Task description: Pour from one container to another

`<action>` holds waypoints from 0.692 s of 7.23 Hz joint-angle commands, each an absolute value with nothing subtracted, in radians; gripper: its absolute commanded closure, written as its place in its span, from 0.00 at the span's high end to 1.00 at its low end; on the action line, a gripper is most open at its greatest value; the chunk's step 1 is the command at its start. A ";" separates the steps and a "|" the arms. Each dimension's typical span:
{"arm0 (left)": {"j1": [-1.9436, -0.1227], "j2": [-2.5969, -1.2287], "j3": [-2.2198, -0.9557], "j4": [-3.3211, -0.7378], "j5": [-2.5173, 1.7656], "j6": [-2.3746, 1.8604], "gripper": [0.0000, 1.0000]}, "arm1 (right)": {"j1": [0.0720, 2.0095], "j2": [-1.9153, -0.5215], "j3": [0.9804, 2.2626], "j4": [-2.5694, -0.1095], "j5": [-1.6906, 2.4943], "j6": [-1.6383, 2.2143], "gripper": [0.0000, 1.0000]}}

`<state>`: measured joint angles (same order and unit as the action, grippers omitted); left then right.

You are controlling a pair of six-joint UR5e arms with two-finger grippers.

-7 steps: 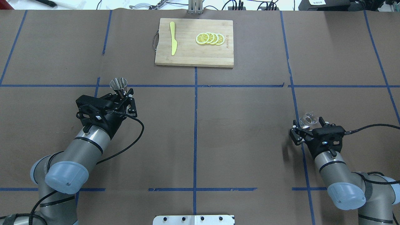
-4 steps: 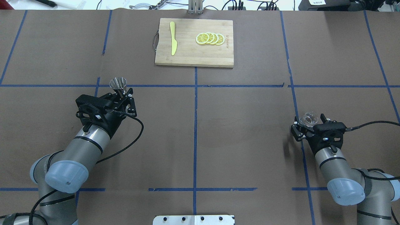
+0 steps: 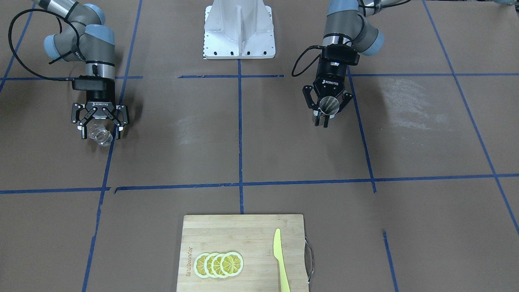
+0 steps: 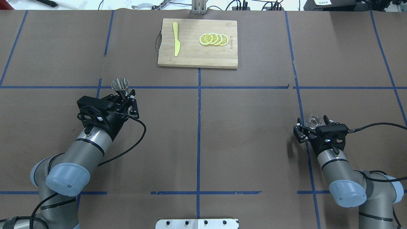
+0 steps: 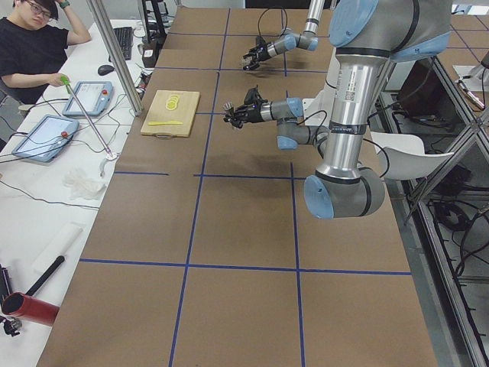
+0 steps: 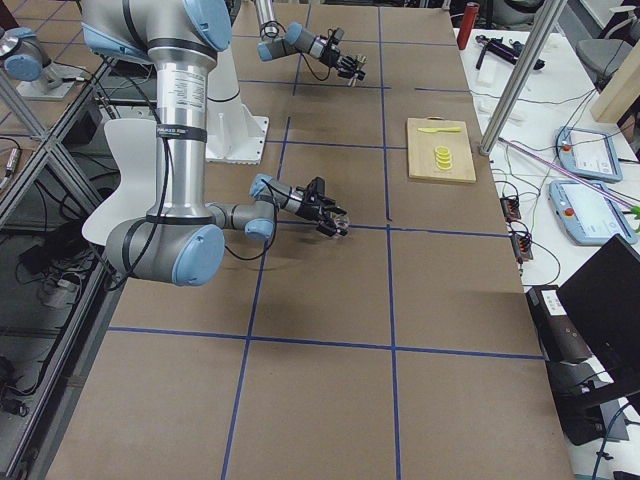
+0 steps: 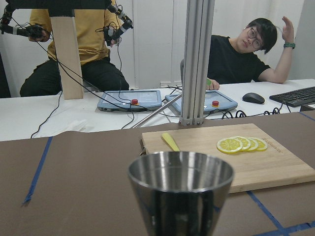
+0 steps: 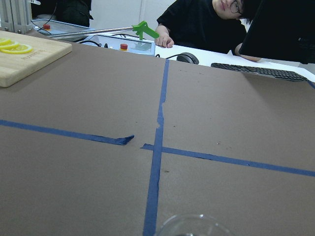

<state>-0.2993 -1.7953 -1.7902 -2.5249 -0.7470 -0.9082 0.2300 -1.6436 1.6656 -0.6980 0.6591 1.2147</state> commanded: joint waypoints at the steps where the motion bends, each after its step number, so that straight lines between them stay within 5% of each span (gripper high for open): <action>1: -0.299 -1.796 -1.790 -2.525 -0.747 -0.908 0.00 | 0.230 -1.641 1.663 -0.698 0.660 1.215 1.00; 5: -0.299 -1.796 -1.789 -2.525 -0.747 -0.908 0.00 | 0.230 -1.643 1.664 -0.698 0.673 1.216 1.00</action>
<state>-0.2991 -1.7963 -1.7897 -2.5249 -0.7471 -0.9081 0.2301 -1.6423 1.6635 -0.6980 0.6637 1.2164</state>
